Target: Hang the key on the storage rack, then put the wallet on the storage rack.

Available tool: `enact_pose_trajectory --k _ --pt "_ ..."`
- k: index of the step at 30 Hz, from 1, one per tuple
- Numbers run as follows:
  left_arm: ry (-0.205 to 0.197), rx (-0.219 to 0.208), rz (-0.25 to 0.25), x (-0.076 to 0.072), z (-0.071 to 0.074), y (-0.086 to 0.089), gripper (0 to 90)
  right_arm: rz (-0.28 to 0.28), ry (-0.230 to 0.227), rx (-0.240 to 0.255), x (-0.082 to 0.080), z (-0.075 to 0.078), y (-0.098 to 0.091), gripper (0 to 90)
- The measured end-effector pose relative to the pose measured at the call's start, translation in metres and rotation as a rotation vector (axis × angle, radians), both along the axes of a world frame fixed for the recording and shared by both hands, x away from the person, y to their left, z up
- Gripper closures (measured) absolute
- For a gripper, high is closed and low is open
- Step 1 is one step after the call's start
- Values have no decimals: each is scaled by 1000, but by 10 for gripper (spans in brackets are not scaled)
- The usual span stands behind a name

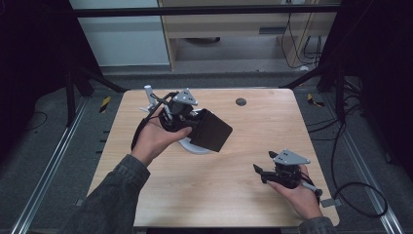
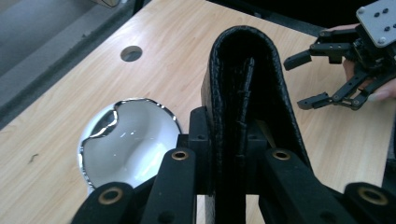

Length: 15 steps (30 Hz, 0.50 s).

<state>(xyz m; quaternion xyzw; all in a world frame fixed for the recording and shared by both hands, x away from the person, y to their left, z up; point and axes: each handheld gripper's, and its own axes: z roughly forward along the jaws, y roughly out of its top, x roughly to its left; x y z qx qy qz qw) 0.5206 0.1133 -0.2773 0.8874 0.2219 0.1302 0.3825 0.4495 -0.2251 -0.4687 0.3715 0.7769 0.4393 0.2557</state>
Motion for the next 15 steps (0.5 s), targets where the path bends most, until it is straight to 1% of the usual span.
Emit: enact_pose_trajectory --k 4,7,10,15 --pt "-11 9 9 2 7 3 796 -25 5 7 0 -3 -2 228" --pt "-28 24 19 3 14 5 796 -47 1 11 0 -6 -5 224" --pt "-40 25 32 6 18 8 796 -64 9 16 -1 -9 -7 219" --pt "-51 27 52 10 24 12 796 -92 1 24 -3 -10 -10 219"
